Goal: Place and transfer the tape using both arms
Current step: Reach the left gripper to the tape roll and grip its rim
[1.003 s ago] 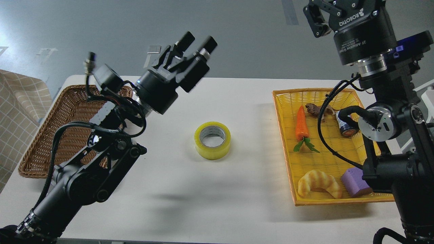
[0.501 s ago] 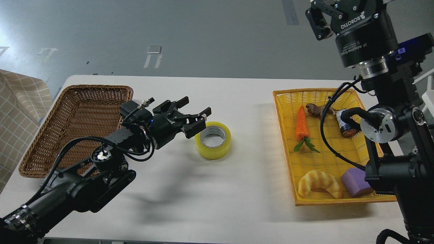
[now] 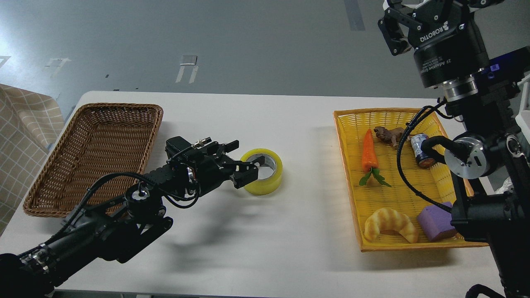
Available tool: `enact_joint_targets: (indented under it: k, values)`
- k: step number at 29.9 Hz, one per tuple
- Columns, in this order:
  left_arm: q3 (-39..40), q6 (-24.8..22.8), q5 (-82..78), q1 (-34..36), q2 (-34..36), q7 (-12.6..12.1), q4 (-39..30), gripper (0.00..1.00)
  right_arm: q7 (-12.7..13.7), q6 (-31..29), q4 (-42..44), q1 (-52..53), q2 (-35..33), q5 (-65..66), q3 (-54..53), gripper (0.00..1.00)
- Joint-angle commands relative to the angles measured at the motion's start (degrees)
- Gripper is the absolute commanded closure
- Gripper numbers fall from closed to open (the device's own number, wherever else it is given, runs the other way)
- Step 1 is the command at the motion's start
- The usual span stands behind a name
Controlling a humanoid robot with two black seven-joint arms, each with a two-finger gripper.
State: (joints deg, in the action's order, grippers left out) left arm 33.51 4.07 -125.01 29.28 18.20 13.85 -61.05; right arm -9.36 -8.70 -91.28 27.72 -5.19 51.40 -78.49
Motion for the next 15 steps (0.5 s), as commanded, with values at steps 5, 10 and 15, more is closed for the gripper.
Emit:
enact_joint_targets:
  k: [5, 10, 15]
  values:
    - [-5.91, -0.02, 0.01, 6.40, -3.08, -1.37, 6.73, 0.03, -0.04, -0.09, -3.73, -2.40, 0.00, 0.19, 0.00, 0.00]
    - [-8.11, -0.02, 0.01, 6.66, -4.05, -1.28, 7.17, 0.03, -0.22, -0.09, -3.82, -3.28, -1.49, 0.81, 0.00, 0.00]
    - [-8.29, -0.02, 0.01, 6.22, -4.66, -1.02, 8.22, 0.09, -0.31, -0.18, -3.91, -4.95, -1.67, 1.77, 0.00, 0.00]
